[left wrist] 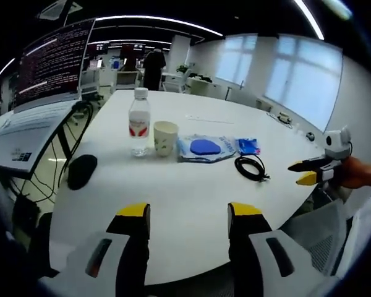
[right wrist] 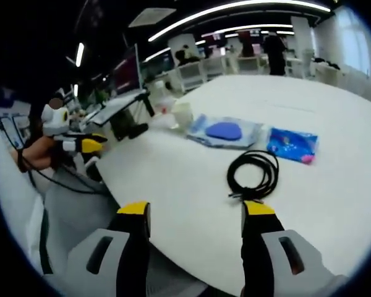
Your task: Arrange the tabletop items into an orderly group along one side of the table until the central work area is clear of visible clutter.
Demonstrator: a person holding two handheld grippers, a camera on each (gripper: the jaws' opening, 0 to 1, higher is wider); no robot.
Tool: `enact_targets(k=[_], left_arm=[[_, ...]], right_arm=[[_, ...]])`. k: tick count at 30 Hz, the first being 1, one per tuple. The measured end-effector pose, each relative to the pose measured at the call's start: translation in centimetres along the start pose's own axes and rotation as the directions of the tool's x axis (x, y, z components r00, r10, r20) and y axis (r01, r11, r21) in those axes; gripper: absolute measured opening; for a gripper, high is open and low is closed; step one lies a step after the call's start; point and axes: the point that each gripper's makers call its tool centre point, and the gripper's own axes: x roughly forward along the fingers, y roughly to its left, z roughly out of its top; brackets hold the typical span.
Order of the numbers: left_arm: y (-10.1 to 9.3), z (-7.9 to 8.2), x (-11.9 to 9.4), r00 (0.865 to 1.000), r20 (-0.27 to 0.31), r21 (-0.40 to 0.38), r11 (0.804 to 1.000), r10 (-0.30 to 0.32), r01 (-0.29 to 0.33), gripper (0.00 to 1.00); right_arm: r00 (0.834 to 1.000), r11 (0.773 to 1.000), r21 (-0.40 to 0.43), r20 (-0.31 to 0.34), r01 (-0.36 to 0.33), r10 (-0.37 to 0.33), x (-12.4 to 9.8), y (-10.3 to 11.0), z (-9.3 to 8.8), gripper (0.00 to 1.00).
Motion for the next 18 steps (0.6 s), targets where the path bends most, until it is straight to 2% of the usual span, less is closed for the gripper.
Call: enact_targets(k=[18], left_arm=[[0.95,-0.21,-0.19,1.0,-0.001,-0.013,1.0,0.009,-0.009,0.5]], right_arm=[[1.0,1.0,-0.001,-0.008,0.001,-0.001,0.34,0.3,0.11,0.57]])
